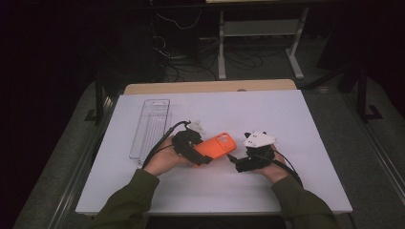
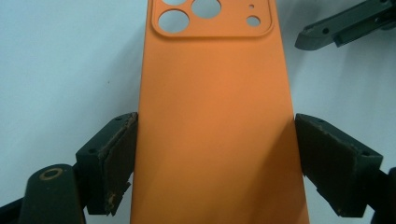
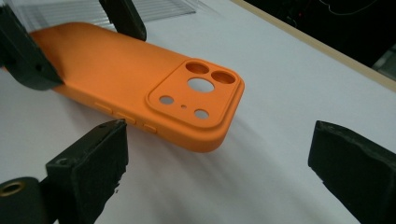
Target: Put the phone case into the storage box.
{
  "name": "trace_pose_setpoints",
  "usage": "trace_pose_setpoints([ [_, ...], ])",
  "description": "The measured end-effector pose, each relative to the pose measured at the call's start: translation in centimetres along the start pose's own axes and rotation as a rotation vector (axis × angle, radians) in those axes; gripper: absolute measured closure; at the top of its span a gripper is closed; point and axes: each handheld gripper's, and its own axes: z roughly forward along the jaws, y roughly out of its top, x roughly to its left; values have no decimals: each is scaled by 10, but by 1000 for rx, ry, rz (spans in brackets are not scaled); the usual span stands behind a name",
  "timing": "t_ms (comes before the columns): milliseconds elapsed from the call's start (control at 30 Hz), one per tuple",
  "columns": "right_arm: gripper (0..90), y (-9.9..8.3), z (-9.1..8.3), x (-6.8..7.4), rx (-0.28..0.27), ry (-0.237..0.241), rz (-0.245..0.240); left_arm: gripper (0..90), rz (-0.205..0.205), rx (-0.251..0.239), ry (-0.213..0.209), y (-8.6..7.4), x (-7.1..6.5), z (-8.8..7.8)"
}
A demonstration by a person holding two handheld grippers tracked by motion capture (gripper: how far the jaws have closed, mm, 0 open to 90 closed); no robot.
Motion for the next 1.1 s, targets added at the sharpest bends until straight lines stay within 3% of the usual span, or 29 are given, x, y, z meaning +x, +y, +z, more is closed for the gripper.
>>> trace_pose_setpoints([
  [367, 40, -1, 0, 6, 6, -45, -96, 163, -3, -10, -1, 0, 0, -1],
  [600, 39, -2, -1, 8, 17, -105, -223, 163, 1, 0, -8, 1, -1, 0],
  [667, 39, -2, -1, 10, 17, -111, -245, 163, 15, 12, -9, 1, -1, 0],
  [700, 39, -2, -2, 11, 21, -115, -254, 163, 1, 6, -7, 1, -2, 1],
  [1000, 41, -3, -1, 18, 40, -153, -330, 163, 0, -13, -4, 4, -3, -2],
  [1100, 41, -3, 0, 19, 43, -172, -382, 163, 1, -7, -2, 3, -3, -3],
])
